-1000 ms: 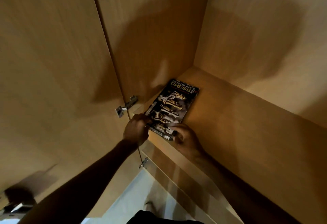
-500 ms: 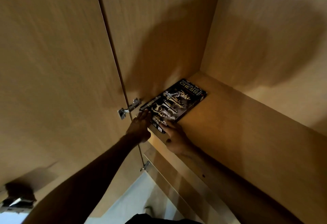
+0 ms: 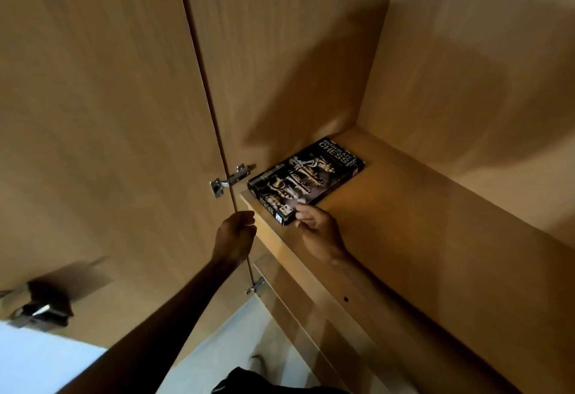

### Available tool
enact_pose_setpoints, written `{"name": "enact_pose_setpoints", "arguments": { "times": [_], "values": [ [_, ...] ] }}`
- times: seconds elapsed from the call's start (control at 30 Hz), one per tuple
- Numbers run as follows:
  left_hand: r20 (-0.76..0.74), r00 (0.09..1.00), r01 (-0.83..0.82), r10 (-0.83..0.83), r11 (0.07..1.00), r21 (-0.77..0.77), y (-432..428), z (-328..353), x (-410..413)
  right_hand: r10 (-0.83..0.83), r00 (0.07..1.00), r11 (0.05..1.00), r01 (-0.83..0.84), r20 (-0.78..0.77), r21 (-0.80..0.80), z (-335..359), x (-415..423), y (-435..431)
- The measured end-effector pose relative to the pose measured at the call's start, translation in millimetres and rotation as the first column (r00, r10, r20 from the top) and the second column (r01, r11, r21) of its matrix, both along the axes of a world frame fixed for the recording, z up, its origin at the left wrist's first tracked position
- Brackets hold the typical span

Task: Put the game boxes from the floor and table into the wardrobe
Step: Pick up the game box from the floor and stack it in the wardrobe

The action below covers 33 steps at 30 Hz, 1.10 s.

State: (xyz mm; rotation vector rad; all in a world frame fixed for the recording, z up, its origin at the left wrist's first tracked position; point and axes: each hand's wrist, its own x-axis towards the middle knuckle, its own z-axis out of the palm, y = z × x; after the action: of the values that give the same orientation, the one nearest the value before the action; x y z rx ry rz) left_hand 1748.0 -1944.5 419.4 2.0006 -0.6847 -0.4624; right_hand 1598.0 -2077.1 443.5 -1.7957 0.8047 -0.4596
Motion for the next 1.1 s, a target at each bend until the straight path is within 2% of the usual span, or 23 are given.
{"name": "enact_pose_setpoints", "arguments": {
  "times": [0.2, 0.3, 0.4, 0.53, 0.7, 0.97, 1.1],
  "values": [
    [-0.154, 0.976, -0.167, 0.153, 0.983, -0.082, 64.6, 0.2, -55.4, 0.046, 0.998, 0.995, -0.05, 0.045, 0.091, -10.2, -31.4, 40.0],
    [-0.25, 0.945, -0.248, 0.213, 0.962, -0.117, 102.2, -1.1, -84.0, 0.14, 0.989, 0.983, -0.144, 0.038, 0.118, -23.5, -41.6, 70.2],
    [-0.326, 0.889, -0.376, 0.321, 0.919, -0.121, 154.2, -2.8, -112.5, 0.265, 0.964, 0.957, -0.259, -0.031, 0.132, -35.5, -46.2, 115.0],
    [-0.365, 0.801, -0.529, 0.474, 0.846, -0.062, 233.0, -12.3, -148.0, 0.403, 0.911, 0.91, -0.388, -0.09, 0.146, -50.1, -46.2, 184.4],
    [-0.412, 0.647, -0.703, 0.641, 0.711, 0.002, 347.7, -28.9, -189.8, 0.586, 0.801, 0.806, -0.562, -0.12, 0.187, -54.0, -42.1, 287.7],
    [-0.43, 0.385, -0.904, 0.816, 0.427, -0.001, 555.6, -37.1, -263.9, 0.797, 0.585, 0.604, -0.768, -0.151, 0.213, -55.1, -52.8, 489.0],
    [-0.436, 0.187, -0.977, 0.88, 0.214, 0.013, 656.8, -38.3, -325.2, 0.913, 0.37, 0.403, -0.878, -0.171, 0.259, -56.1, -74.4, 609.7]
  ]
}}
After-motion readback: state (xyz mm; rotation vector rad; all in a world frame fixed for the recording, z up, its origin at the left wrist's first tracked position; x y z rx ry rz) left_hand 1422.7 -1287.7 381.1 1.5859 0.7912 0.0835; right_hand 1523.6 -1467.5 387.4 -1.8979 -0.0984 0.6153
